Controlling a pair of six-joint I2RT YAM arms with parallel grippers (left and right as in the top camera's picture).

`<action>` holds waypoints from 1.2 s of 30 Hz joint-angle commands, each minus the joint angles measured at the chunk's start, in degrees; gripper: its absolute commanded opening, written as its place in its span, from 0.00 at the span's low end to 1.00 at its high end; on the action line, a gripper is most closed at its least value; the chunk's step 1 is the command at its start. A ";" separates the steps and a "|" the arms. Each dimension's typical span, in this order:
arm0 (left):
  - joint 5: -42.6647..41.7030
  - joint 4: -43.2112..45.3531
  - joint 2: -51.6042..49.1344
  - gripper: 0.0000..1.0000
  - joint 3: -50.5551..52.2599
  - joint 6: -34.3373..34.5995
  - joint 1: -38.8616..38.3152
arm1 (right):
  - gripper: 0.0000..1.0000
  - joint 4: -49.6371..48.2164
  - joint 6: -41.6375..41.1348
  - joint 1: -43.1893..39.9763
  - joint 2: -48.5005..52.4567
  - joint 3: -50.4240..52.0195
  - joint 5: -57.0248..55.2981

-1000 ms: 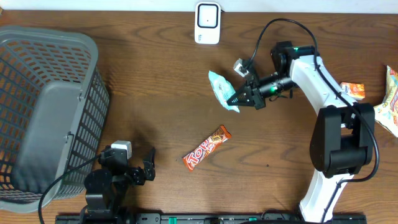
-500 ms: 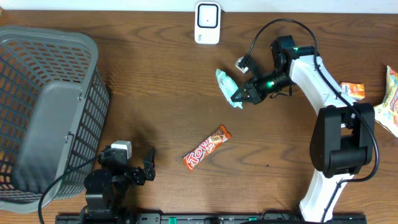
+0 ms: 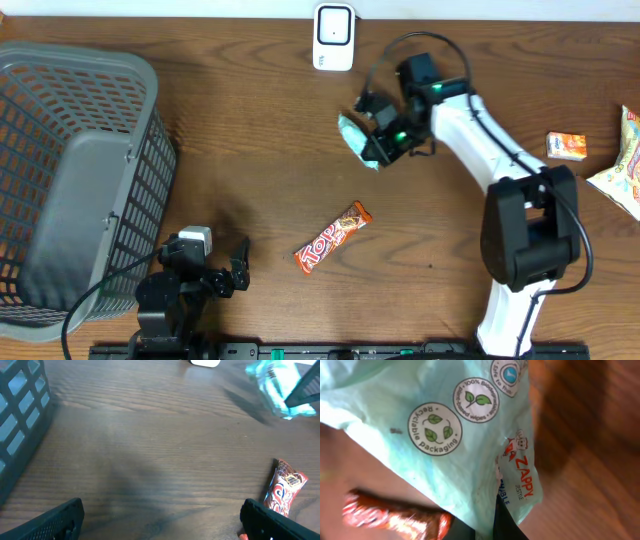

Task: Scan the item barcode
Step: 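Raise the wipes pack to the white scanner with the right gripper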

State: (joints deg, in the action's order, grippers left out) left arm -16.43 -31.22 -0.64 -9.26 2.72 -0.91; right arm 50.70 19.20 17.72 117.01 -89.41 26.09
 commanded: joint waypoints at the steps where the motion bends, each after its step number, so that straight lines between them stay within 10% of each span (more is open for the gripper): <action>1: -0.72 -0.66 0.09 1.00 0.59 -0.55 0.20 | 0.01 -2.40 -6.86 2.75 0.33 -1.57 -12.79; 13: -0.70 -0.66 0.09 1.00 0.59 -0.57 0.20 | 0.01 -11.72 -9.27 3.98 1.62 -10.27 -24.48; 28: -0.72 -0.66 0.09 1.00 0.59 -0.55 0.20 | 0.01 -6.62 -3.50 3.65 28.41 -51.34 -39.12; 36: -0.72 -0.66 0.09 1.00 0.59 -0.55 0.20 | 0.01 -12.13 -2.56 3.76 34.97 -56.83 -41.13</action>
State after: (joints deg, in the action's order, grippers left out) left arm -16.45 -31.22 -0.64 -9.26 2.72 -0.91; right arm 39.44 15.88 21.65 151.17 -144.03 -12.97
